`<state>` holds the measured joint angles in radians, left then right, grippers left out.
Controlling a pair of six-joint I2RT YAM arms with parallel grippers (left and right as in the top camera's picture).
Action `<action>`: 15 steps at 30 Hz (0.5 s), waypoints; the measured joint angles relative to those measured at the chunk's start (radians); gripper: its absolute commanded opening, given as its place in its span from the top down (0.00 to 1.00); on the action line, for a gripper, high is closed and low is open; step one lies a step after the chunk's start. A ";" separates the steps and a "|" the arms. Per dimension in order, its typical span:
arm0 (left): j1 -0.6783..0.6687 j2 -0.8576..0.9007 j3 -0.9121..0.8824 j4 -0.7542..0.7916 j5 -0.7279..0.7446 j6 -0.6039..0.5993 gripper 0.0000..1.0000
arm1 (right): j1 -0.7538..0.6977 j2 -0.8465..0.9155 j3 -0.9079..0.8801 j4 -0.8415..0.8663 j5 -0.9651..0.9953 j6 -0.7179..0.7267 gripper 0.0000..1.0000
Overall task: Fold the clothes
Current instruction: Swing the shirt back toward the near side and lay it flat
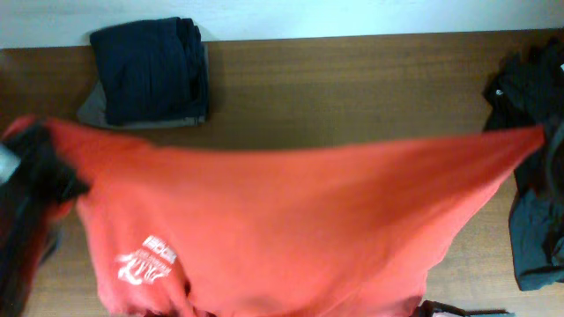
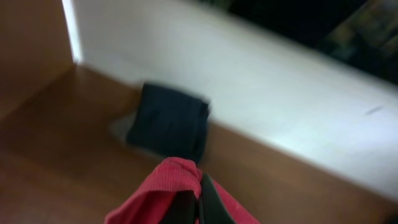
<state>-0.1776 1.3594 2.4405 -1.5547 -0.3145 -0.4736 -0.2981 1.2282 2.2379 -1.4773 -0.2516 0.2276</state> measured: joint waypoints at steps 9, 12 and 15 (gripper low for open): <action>0.000 0.484 -0.046 0.100 -0.016 -0.023 0.89 | 0.000 0.371 -0.018 0.032 0.002 0.000 0.96; 0.000 0.614 -0.047 0.182 -0.019 -0.026 0.88 | 0.000 0.476 -0.019 0.082 0.004 0.004 0.80; 0.000 0.717 -0.047 0.249 -0.021 -0.027 0.83 | 0.000 0.571 -0.018 0.135 0.011 0.000 0.35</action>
<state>-0.1776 2.0762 2.3936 -1.3060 -0.3359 -0.5011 -0.2981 1.7992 2.2196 -1.3418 -0.2409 0.2279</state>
